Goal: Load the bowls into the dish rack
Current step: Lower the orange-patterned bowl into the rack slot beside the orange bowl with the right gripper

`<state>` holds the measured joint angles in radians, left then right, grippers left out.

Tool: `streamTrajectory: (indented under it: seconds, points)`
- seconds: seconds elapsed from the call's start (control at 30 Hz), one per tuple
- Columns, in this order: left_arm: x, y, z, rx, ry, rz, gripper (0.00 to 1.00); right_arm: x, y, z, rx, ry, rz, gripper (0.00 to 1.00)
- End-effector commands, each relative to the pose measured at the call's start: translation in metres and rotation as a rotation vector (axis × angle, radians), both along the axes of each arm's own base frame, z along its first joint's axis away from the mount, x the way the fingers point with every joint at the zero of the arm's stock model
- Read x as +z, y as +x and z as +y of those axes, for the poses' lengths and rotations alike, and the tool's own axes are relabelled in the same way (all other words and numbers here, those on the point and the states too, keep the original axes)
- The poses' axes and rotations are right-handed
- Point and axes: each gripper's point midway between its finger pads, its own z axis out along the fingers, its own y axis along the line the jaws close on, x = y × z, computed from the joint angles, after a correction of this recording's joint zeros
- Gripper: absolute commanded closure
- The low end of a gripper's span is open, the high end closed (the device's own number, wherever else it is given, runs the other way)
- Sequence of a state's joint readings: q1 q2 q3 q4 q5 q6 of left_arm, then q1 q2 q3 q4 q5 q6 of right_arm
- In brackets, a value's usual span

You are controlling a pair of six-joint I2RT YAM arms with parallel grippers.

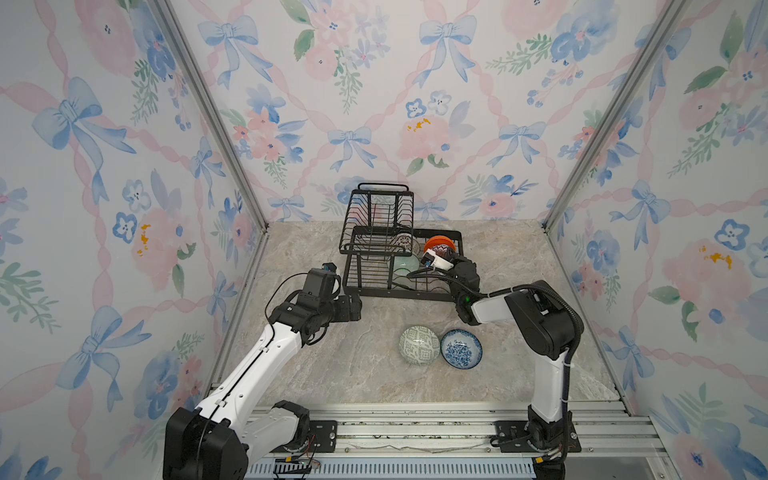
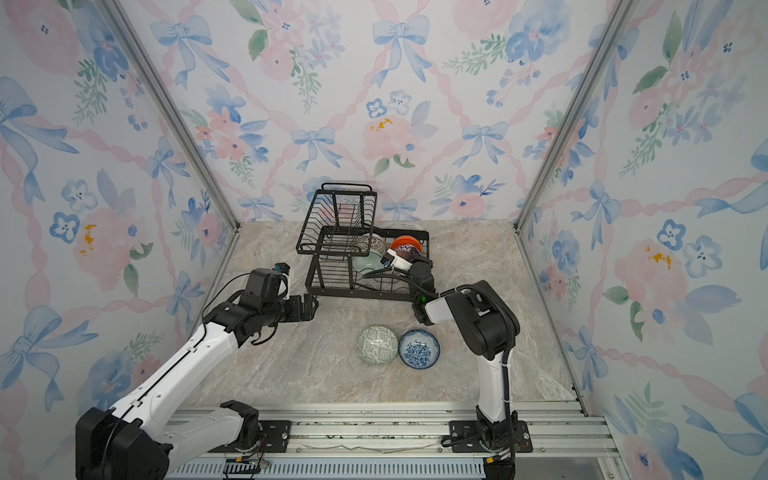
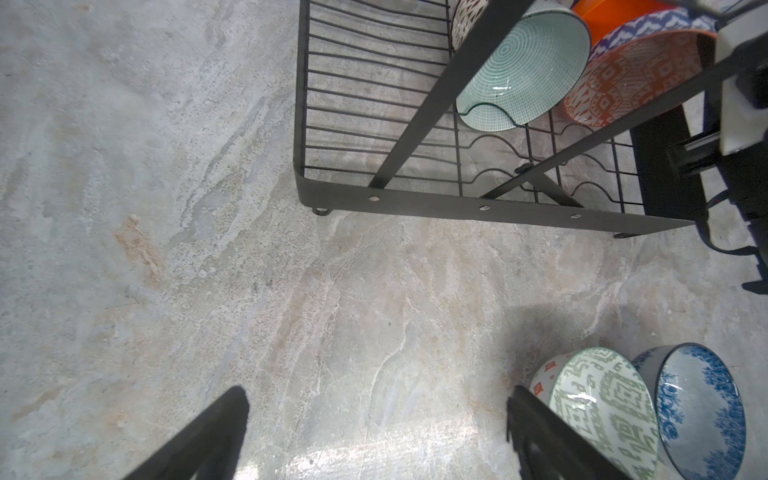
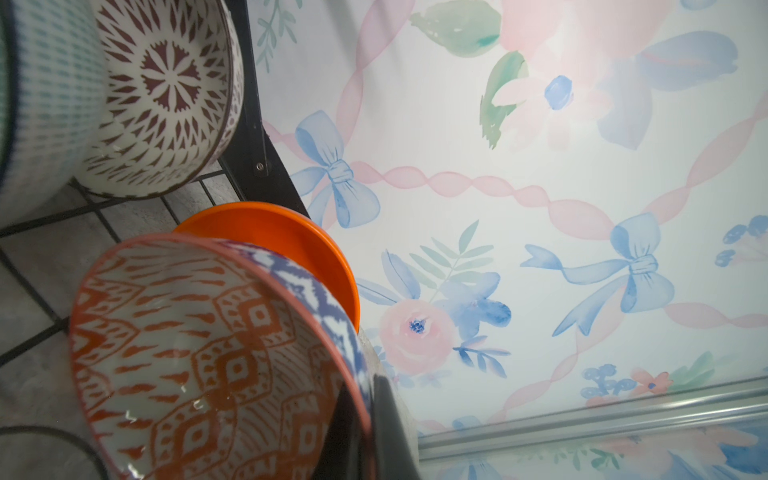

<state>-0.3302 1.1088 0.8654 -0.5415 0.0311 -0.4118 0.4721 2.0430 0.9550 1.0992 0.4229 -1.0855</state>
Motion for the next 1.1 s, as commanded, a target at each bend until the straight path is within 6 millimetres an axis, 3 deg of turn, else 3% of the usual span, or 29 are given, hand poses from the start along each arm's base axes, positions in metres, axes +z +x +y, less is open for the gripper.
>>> streamTrajectory:
  seconds: [0.0,0.53,1.07]
  points:
    - [-0.002,-0.003,0.005,0.017,0.006,0.006,0.02,0.014,0.002,-0.003,-0.005,0.036,-0.068,1.0]
    - [0.0,-0.005,0.007,0.018,0.008,-0.005,0.02,0.008,-0.01,0.004,0.024,0.098,0.02,1.0]
    - [0.001,-0.01,0.008,0.026,-0.005,-0.014,0.02,0.008,-0.008,0.007,0.033,0.134,0.063,1.0]
